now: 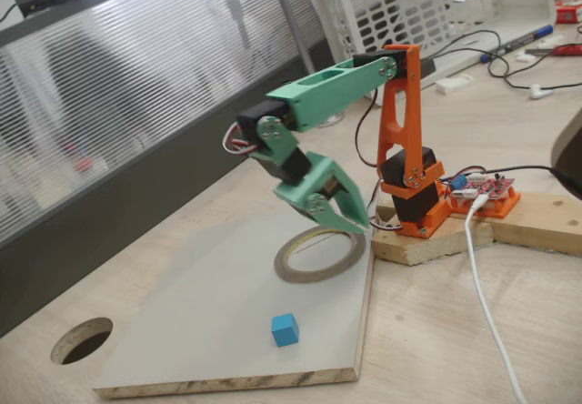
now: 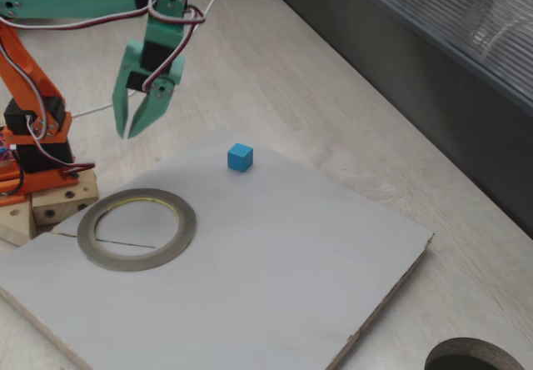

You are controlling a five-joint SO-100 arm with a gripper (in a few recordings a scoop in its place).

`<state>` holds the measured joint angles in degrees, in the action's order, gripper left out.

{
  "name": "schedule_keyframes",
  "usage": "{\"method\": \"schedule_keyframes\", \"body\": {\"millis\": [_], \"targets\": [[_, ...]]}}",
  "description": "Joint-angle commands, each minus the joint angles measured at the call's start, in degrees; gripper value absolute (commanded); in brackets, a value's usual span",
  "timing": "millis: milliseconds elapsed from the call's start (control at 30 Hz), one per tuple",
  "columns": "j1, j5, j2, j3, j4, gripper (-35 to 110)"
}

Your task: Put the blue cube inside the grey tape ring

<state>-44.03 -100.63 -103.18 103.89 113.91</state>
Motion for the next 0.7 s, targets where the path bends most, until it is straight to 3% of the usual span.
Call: {"method": "schedule_keyframes", "body": {"millis": [0, 267, 533, 667], "targets": [[-6.15, -0.97, -1.41, 0.44, 0.53, 5], [-6.06, -0.97, -0.7, -0.53, 0.09, 5], [-5.89, -1.05, 10.72, -9.32, -15.56, 5], [-4.92, -1.05, 19.16, -20.48, -17.23, 5]]}}
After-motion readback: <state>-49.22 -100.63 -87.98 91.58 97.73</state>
